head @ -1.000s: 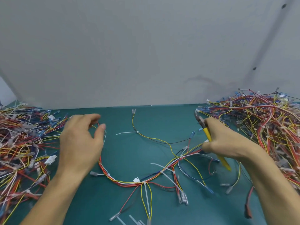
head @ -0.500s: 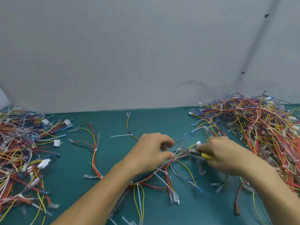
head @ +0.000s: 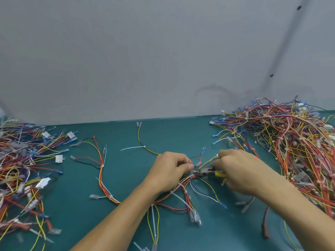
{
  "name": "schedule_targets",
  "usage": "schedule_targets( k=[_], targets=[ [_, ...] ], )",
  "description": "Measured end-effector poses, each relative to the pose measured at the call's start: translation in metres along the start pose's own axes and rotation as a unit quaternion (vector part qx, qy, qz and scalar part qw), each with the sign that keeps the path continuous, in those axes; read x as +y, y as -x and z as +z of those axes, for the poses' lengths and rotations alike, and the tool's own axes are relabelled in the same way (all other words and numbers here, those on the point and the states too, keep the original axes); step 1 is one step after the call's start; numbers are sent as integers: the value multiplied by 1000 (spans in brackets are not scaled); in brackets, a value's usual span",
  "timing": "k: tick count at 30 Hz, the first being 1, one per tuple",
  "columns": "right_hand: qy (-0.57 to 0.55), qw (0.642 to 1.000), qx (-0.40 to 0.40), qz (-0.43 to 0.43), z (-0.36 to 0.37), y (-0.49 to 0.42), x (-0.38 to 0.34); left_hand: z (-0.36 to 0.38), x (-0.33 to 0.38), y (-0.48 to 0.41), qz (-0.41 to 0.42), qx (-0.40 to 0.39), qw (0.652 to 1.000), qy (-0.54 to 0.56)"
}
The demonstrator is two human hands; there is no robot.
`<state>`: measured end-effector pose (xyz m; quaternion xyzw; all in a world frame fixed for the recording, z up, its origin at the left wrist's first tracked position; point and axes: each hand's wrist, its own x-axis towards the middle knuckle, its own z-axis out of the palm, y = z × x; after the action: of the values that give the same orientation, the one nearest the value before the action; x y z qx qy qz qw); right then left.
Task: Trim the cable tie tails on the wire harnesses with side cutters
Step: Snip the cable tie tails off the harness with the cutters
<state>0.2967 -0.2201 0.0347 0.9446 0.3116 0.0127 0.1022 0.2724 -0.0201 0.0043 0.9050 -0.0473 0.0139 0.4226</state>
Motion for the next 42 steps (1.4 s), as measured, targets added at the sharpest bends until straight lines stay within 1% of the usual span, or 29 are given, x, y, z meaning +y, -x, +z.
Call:
schedule_targets(
  k=[8, 21, 32, 35, 37, 39, 42],
  targets=[
    [2, 999, -18, -34, -1, -5, 4, 2, -2, 2, -5, 15, 1000, 26],
    [37, 993, -30, -109, -5, -11, 13, 4, 1, 3, 10, 25, 1000, 11],
    [56, 992, -68, -90, -10, -12, 9, 7, 0, 2, 1, 39, 999, 13],
    [55, 994, -63, -73, -10, -11, 7, 5, -1, 2, -23, 36, 997, 57],
    [37, 997, -41, -59, -9, -9, 7, 2, -2, 2, -53, 38, 989, 135],
    [-2, 999, 0, -48, -10, -6, 9, -3, -2, 3, -85, 50, 973, 209],
    [-55, 998, 21, -22, -17, -4, 11, -14, -3, 4, -107, 72, 966, 223]
  ],
)
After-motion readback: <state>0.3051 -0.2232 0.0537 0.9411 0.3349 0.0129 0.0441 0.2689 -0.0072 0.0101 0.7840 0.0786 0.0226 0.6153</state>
